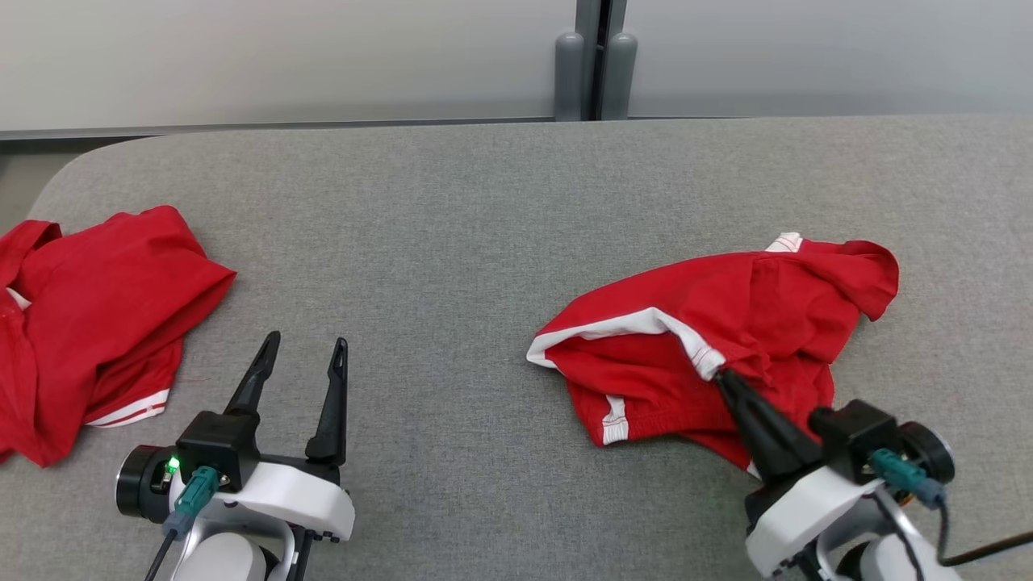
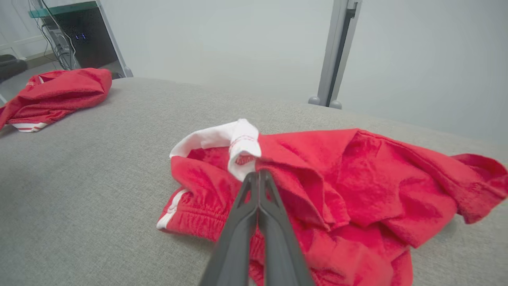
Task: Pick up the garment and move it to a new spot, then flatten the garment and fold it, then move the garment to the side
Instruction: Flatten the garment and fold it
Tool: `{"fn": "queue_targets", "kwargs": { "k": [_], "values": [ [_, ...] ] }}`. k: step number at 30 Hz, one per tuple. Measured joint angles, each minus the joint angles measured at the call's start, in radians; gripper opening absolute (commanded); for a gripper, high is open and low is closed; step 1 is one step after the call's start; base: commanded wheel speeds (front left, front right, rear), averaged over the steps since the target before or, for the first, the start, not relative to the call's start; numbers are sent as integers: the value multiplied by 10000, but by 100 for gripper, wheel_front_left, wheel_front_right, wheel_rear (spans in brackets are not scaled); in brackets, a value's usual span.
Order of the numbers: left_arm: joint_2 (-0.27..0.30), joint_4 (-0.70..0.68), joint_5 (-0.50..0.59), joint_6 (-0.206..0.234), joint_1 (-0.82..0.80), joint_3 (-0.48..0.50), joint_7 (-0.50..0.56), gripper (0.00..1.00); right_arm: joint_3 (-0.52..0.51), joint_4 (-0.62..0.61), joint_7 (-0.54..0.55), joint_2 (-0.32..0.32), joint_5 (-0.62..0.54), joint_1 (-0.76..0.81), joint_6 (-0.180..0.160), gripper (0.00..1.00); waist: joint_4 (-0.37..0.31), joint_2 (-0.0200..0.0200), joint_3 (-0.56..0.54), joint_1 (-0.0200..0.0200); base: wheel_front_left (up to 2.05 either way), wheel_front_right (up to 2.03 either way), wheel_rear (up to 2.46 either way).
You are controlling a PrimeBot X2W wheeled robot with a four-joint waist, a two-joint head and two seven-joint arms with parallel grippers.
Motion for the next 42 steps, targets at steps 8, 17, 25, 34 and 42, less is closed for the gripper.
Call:
{"fn": "queue_targets", "kwargs": {
  "k": [8, 17, 25, 34, 42],
  "values": [
    [-17, 46, 19, 4, -113, -13, -61, 100, -2510, -337, -59, -226, -15, -399, 0, 0, -200, 0, 44, 0, 0, 0, 0],
    [-38, 79, 56, -13, -274, -65, -88, 100, -3730, 506, -102, -370, 153, -579, -2, 0, -155, 0, 215, 0, 0, 0, 0],
    [-50, 90, 79, 2, -374, -61, -100, 100, -3622, 780, -445, -125, 341, -779, -2, 0, -155, 0, 333, 0, 0, 0, 0],
    [-23, 128, 79, 42, -357, -82, -117, 100, -3475, 836, -872, -33, 721, -810, -2, 100, -209, 0, 123, 0, 0, 0, 0],
    [136, 138, -15, 75, 223, -69, -127, 100, -3009, -244, -855, 134, 821, 121, -2, 100, -313, 0, -555, 0, 0, 0, 0]
  ]
}}
